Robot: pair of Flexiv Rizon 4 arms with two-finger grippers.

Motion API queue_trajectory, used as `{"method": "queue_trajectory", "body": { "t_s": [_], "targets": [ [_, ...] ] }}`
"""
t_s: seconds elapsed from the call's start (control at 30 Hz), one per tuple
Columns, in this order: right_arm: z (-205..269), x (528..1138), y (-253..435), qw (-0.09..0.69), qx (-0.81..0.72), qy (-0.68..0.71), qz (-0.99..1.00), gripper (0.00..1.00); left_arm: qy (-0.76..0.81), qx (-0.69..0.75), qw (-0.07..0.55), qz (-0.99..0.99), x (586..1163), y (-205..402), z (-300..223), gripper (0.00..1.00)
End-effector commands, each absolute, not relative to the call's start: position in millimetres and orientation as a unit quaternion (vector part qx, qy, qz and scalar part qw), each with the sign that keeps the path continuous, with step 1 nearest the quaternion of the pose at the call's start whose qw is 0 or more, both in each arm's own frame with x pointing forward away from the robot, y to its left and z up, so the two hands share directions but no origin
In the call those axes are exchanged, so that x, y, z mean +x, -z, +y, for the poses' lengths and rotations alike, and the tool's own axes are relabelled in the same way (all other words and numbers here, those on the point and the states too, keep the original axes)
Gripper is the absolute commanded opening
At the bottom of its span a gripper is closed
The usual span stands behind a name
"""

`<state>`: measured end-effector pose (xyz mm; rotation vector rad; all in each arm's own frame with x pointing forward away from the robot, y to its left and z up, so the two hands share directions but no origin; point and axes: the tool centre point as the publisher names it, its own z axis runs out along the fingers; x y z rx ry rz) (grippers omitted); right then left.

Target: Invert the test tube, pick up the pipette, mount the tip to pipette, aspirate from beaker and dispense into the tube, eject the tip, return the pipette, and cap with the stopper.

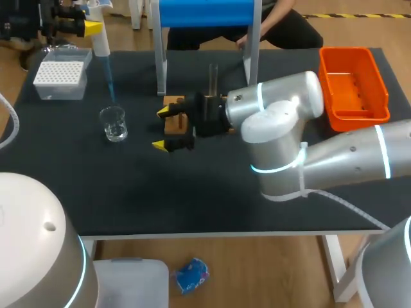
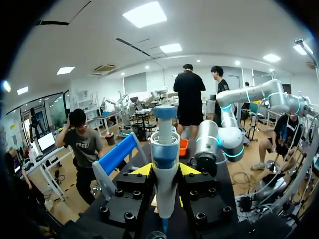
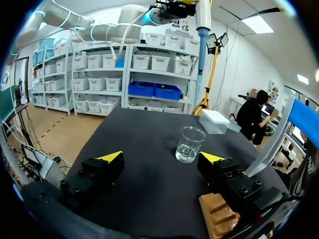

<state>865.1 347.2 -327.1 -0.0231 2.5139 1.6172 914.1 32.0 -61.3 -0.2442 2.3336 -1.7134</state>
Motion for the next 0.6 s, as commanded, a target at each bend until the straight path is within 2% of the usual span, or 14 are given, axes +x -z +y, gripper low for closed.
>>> {"method": "queue_trajectory", "body": {
  "t_s": [0.03, 0.6],
  "targets": [
    [372.1, 866.5, 336.4, 0.088, 0.005, -0.539, 0.837, 1.0, 0.586, -0.083, 0.119, 0.797, 914.0, 61.3, 32.2, 0.0],
    [368.3, 867.7, 335.6, 0.09, 0.01, -0.538, 0.838, 1.0, 0.586, -0.083, 0.119, 0.797, 914.0, 61.3, 32.2, 0.0]
  ]
}}
